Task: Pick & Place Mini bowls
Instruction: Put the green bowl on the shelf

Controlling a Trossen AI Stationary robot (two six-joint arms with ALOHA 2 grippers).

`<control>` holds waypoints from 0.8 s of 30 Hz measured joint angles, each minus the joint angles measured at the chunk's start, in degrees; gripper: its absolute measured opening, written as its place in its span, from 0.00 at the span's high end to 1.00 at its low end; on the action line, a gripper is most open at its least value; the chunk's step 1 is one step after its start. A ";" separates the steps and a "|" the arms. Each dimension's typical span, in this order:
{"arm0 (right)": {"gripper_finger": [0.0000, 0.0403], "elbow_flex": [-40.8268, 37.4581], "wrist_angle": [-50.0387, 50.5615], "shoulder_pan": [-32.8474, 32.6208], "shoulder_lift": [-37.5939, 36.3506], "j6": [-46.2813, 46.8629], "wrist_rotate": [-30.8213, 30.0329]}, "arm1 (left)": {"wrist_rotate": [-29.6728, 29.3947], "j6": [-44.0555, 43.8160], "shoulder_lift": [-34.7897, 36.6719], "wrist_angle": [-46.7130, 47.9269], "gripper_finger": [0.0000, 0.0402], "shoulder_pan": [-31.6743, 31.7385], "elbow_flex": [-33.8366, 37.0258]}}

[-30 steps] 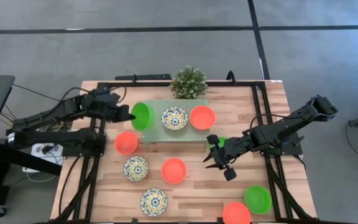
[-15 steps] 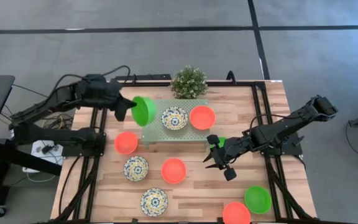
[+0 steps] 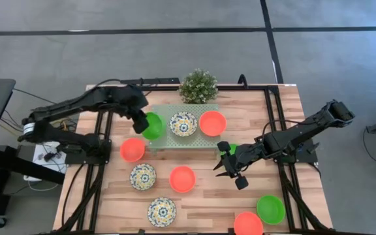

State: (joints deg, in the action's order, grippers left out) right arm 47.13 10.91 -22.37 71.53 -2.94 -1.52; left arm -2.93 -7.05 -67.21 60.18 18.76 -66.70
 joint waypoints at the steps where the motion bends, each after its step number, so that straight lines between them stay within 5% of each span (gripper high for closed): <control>1: 0.73 0.00 -0.02 0.01 0.00 0.00 0.00 | 0.01 -0.09 -1.27 0.02 0.98 0.00 0.00; 14: 0.73 0.00 -0.02 0.09 0.00 -0.02 0.00 | 0.52 -1.05 -5.53 -1.26 0.97 3.00 -0.11; 24: 0.73 0.00 -0.02 0.09 0.00 -0.02 0.00 | -0.10 -0.89 -6.25 -2.77 0.84 3.53 0.04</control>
State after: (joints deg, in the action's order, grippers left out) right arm 47.13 10.90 -22.28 71.53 -2.96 -1.52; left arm -3.03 -7.94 -73.47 57.41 22.29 -66.65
